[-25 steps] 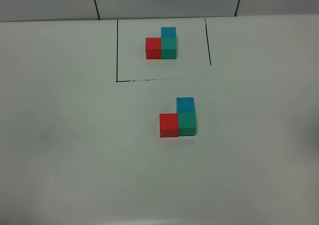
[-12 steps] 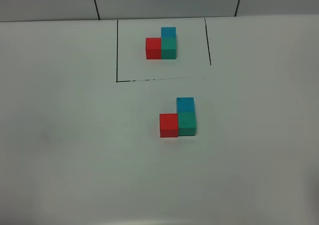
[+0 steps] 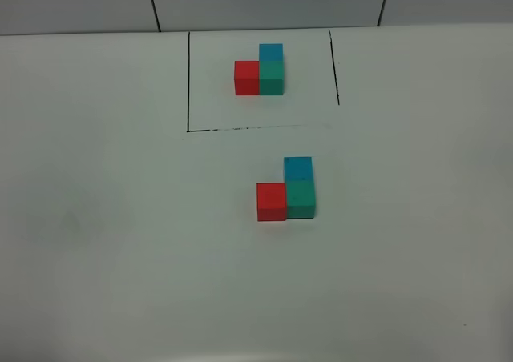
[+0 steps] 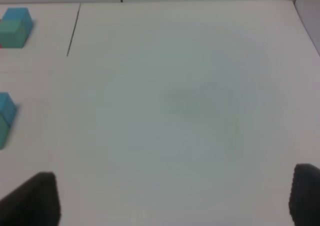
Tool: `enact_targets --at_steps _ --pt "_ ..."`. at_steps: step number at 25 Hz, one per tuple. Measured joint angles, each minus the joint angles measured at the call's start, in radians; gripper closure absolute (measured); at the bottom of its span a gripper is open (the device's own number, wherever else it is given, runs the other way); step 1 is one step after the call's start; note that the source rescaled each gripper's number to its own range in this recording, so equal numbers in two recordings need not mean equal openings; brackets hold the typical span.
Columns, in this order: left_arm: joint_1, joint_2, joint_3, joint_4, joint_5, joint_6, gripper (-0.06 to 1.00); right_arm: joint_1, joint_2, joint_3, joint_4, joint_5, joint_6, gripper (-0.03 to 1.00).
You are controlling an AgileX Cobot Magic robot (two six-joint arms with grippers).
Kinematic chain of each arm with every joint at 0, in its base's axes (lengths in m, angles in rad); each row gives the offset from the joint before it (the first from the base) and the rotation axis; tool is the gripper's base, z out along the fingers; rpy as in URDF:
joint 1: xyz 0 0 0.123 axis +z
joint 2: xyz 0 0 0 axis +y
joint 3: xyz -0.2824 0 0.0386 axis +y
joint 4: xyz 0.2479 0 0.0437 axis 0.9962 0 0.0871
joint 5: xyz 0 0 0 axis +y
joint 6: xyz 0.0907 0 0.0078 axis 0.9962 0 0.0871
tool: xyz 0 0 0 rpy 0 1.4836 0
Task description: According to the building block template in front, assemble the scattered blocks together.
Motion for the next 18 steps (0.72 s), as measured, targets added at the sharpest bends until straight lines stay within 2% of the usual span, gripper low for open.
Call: enact_targets --at_steps 11,15,18 --pt "0.000 0.000 0.000 0.000 0.000 0.000 0.19 0.000 -0.076 0.041 0.004 -0.013 -0.014 0.00" --pt "0.000 0.000 0.000 0.000 0.000 0.000 0.19 0.000 -0.076 0.060 0.006 0.050 -0.016 0.02" --pt "0.000 0.000 0.000 0.000 0.000 0.000 0.19 0.000 -0.076 0.062 0.007 0.060 -0.015 0.03"
